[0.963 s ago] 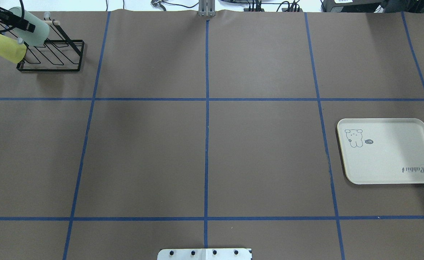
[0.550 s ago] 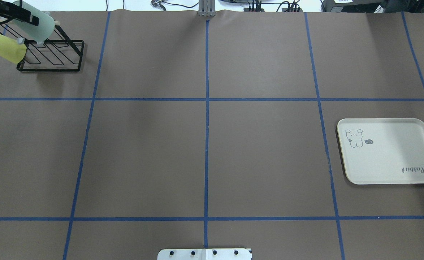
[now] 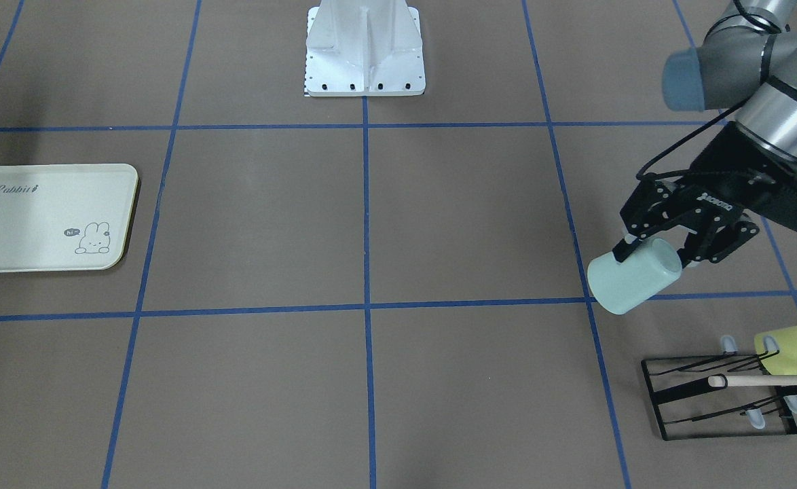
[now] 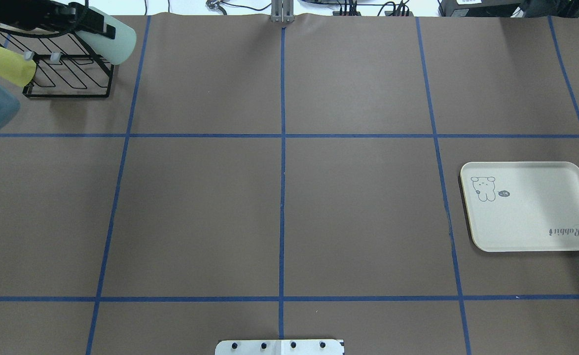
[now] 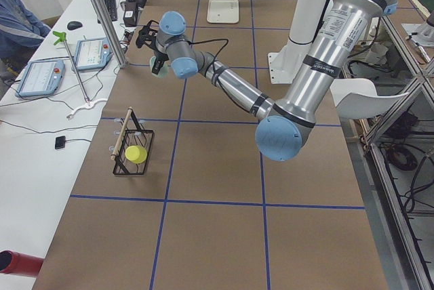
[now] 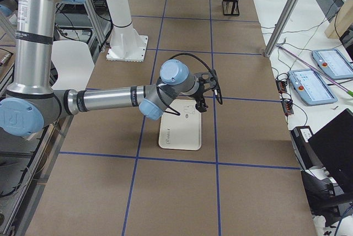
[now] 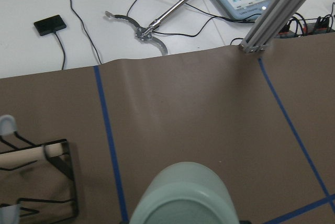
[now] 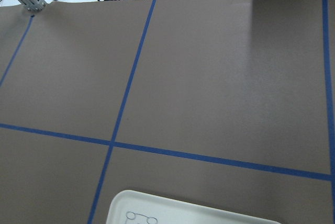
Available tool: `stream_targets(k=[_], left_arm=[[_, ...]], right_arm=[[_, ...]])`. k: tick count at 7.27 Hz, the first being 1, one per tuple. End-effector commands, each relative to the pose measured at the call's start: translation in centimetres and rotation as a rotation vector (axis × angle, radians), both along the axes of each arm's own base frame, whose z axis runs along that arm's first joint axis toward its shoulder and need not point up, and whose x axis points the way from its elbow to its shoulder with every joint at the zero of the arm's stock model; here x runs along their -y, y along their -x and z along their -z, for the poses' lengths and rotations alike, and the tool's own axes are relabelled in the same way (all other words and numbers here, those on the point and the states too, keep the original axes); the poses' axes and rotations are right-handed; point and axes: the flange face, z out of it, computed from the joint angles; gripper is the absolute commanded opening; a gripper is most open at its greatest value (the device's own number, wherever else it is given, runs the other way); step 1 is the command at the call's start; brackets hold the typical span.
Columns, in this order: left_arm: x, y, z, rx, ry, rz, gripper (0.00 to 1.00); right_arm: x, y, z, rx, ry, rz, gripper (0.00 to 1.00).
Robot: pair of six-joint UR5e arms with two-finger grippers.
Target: Left arm grabs green cup and hands to right arm on tray
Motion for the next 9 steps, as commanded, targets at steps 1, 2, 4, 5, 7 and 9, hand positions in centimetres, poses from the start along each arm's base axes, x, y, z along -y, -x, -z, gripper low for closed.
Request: stream_targets(k=[1, 2, 4, 5, 7, 9], left_arm=[[-2.1, -4.7, 5.1, -0.147, 0.050, -0.030, 0.06], [-2.9, -5.6, 6.4, -0.200, 0.060, -0.040, 0.06], [-5.3, -6.4, 8.3, -0.293, 0.080, -0.062, 0.06], [-6.0, -6.5, 9.0, -0.308, 0.076, -0.071, 0.06], [-8.7, -8.5, 12.1, -0.366, 0.093, -0.123, 0.06], [-10.9, -9.4, 15.1, -0.454, 0.082, -0.171, 0.06]], right_arm=[[-0.2, 0.5, 2.8, 0.131, 0.015, -0.067, 0.99], [-0.4, 0.5, 4.4, 0.209, 0.010, -0.101, 0.99], [-1.0, 2.7, 5.9, 0.317, -0.018, -0.165, 0.99], [-0.8, 4.9, 6.8, 0.379, -0.027, -0.198, 0.99], [0.0, 9.3, 10.8, 0.564, -0.010, -0.200, 0.99], [-0.8, 13.6, 14.0, 0.712, -0.096, -0.139, 0.99]])
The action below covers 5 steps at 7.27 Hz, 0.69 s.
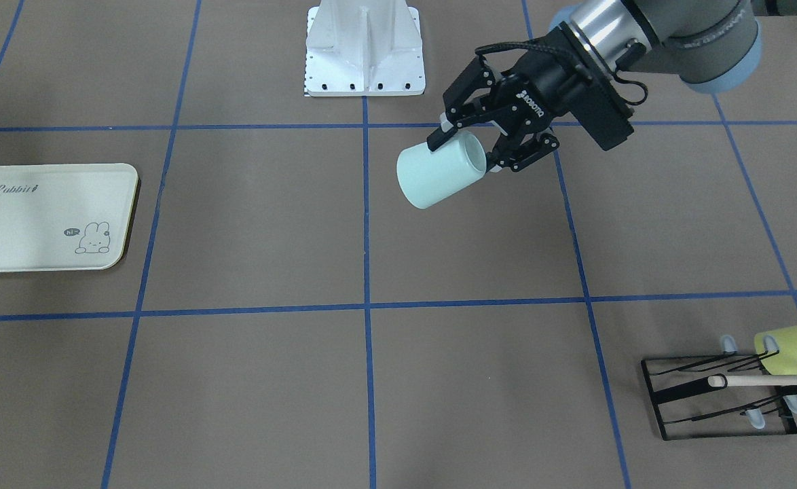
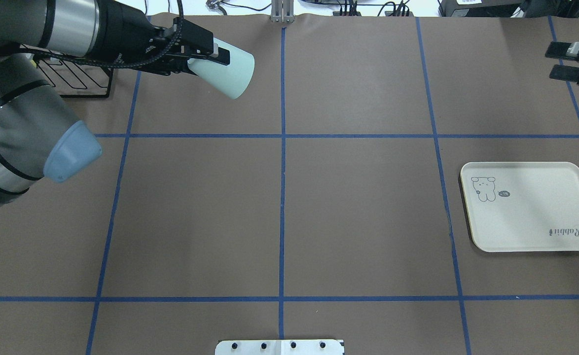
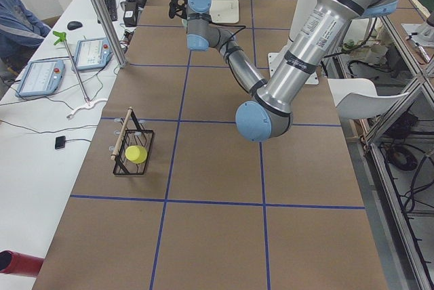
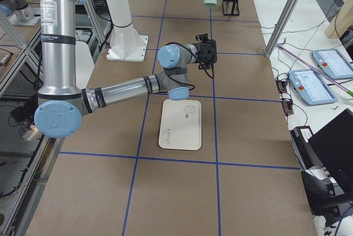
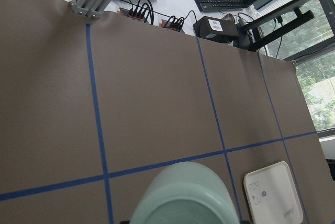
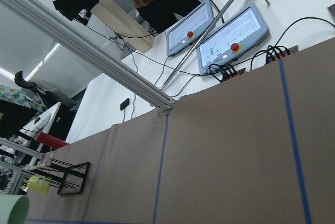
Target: Left arm grabs green cup and hands to right arm on tray
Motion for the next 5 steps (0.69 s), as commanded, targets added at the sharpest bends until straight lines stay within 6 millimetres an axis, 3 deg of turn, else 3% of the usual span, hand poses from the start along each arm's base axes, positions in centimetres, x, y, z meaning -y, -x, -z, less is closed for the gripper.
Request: stream_targets(k=[1, 3, 5], left_arm=[[-2.6, -0.5, 2.2, -0.113, -0.009, -0.046, 0.06], [-4.5, 0.5, 3.3, -0.258, -0.008, -0.089, 0.06], [-6.6, 1.2, 4.4, -0.394, -0.004, -0.155, 0.06]], right_arm=[[-0.4, 2.7, 4.4, 0.197, -0.066, 0.062, 0.99], [-1.4, 3.4, 6.7, 0.315, -0.123, 0.129, 0.99], [-1.8, 4.7, 10.2, 0.420, -0.143, 0.169, 0.99]])
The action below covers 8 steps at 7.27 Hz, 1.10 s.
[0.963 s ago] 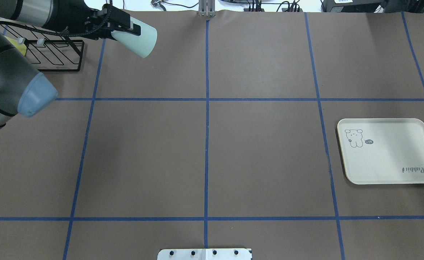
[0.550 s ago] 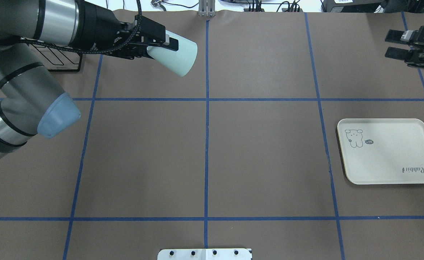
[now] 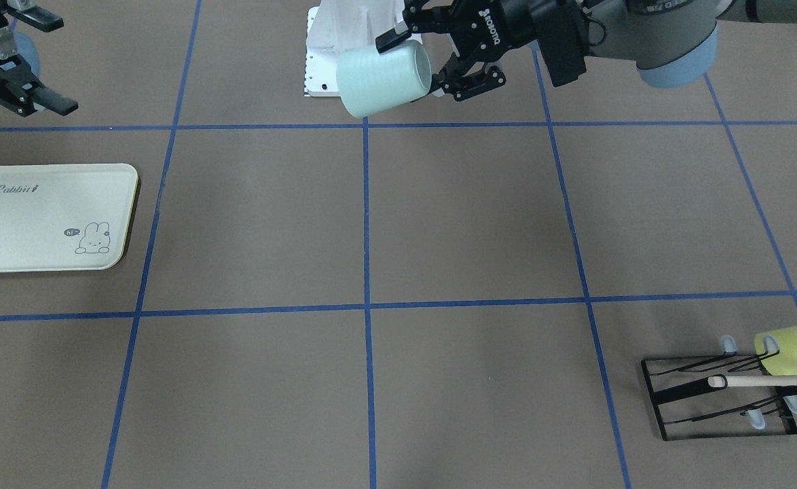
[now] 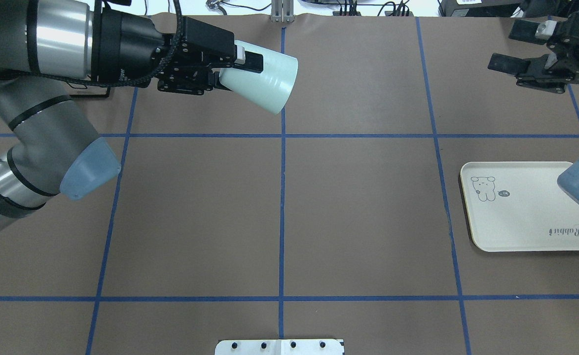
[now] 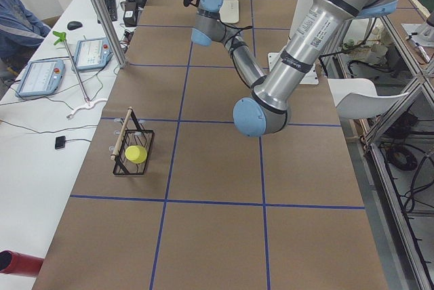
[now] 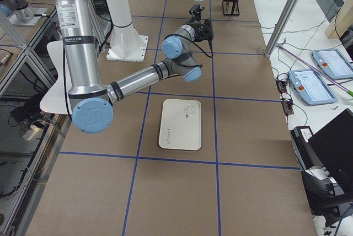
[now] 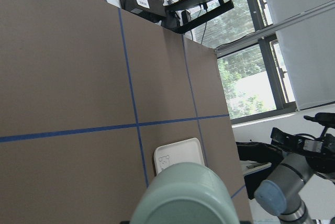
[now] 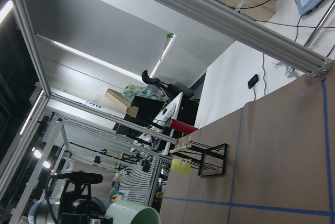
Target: Left arm grabs green cup and hands to right arm on tray
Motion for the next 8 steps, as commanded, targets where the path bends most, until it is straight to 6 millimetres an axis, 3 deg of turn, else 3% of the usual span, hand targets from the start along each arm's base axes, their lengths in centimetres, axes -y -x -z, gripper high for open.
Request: stream_targets(k=[1, 4, 8], left_arm=[[-1.7, 0.8, 1.2, -0.122, 0.007, -0.064, 0.06], [-2.0, 1.1, 1.6, -0.167, 0.022, -0.062, 0.06], [-2.4, 1.7, 2.0, -0.177, 0.050, -0.078, 0.06]], right_arm=[[-1.3, 2.5, 3.4, 0.123, -0.025, 0.031, 0.99], [-4.7, 8.0, 4.5, 0.335, -0.016, 0.069, 0.99], [-5.8, 12.9, 9.4, 0.410, 0.026, 0.107, 0.99]])
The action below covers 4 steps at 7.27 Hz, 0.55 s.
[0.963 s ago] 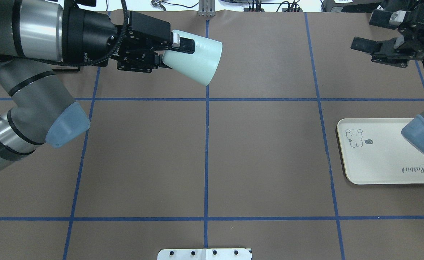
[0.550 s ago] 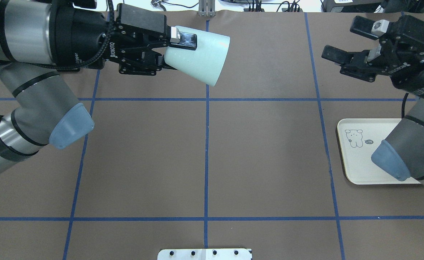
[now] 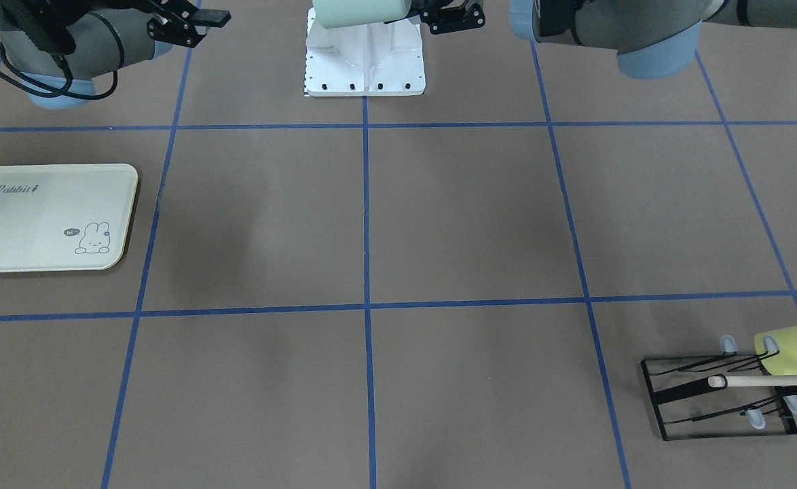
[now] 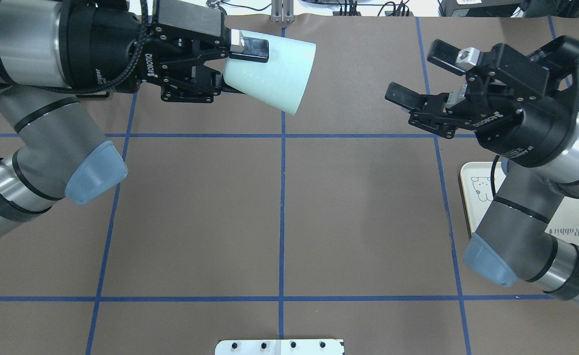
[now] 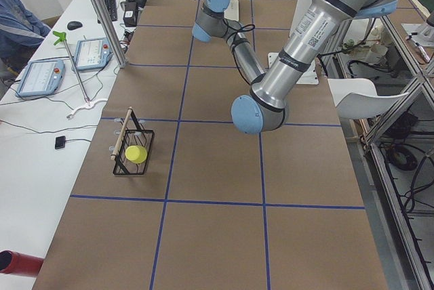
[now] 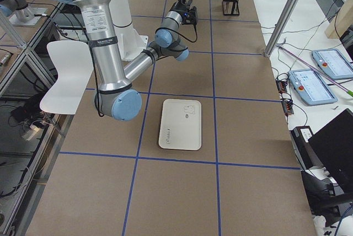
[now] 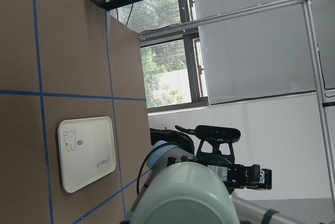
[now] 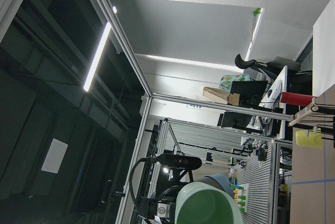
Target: Left arm grabs green cup and hands to right arm on tray
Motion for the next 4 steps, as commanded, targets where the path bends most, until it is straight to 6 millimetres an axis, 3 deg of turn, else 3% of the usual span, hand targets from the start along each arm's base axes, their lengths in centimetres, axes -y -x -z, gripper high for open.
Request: stream_targets(k=[1, 4], left_arm=[[0.0, -0.1, -0.1, 0.005, 0.008, -0.003, 0.06], [0.2, -0.3, -0.2, 0.011, 0.011, -0.001, 0.06]], right_arm=[[-0.1, 2.2, 2.7, -0.009, 0.014, 0.007, 0.99], [0.5, 4.3, 6.4, -0.041, 0.056, 0.002, 0.99]])
